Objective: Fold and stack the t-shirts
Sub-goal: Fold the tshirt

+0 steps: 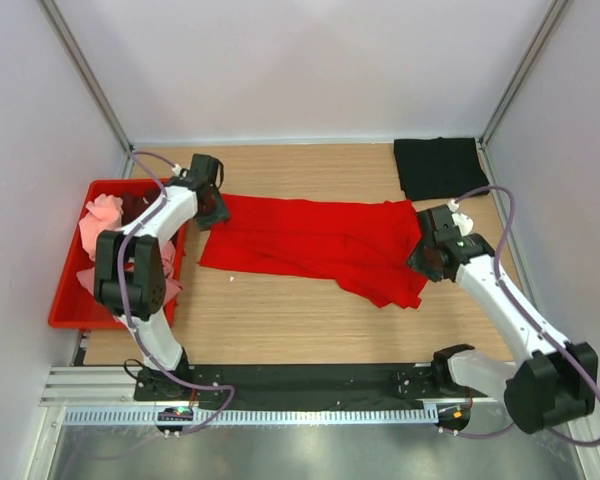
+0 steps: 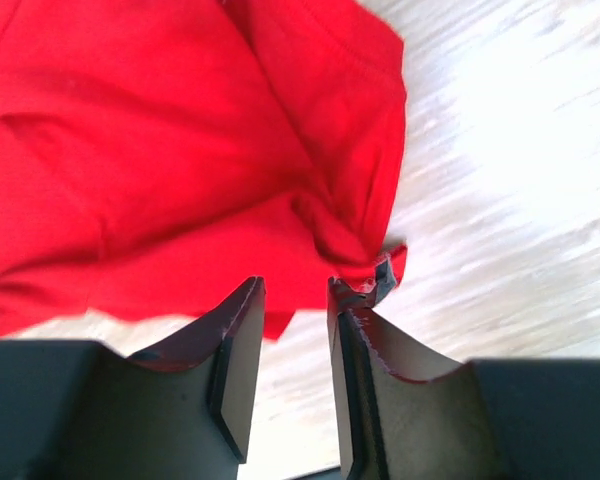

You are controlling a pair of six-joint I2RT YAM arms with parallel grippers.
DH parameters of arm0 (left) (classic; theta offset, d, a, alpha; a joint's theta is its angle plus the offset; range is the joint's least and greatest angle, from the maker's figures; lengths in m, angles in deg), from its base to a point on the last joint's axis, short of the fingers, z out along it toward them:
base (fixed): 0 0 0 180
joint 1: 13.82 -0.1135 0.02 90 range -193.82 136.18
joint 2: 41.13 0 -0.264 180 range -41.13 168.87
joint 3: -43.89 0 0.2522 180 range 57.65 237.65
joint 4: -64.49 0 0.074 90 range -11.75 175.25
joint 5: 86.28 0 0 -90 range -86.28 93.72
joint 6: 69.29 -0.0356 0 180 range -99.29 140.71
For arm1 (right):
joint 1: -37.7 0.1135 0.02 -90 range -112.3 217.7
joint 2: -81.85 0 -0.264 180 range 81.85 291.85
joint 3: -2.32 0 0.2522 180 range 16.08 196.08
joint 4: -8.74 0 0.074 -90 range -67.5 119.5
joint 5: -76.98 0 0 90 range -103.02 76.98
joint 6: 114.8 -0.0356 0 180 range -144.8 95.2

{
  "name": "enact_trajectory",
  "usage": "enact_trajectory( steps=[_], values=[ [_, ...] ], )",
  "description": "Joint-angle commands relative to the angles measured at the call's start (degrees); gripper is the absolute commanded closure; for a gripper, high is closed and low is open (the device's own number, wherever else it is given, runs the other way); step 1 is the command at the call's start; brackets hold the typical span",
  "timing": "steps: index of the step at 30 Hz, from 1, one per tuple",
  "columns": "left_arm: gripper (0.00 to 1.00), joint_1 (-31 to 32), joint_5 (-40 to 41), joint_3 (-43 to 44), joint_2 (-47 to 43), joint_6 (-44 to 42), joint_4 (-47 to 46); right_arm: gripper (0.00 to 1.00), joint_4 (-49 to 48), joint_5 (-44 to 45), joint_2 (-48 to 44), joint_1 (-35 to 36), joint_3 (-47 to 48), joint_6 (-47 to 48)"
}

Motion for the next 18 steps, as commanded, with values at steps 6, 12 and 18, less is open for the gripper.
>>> enact_trajectory(
  steps=[6,12,18],
  values=[
    [0.56,0.55,-6.52,0.11,-7.21,-0.58,-1.24,0.58,-4.55,-5.97,-11.99,11.87,-11.44,-3.07],
    [0.55,0.55,-8.11,-1.21,-7.92,-0.23,-2.47,0.53,-12.12,-3.6,-7.44,18.38,-13.22,4.24],
    [0.55,0.55,-7.75,-0.94,-7.31,-0.41,-2.3,0.52,-16.17,-1.32,2.5,23.22,-12.42,6.44]
  ],
)
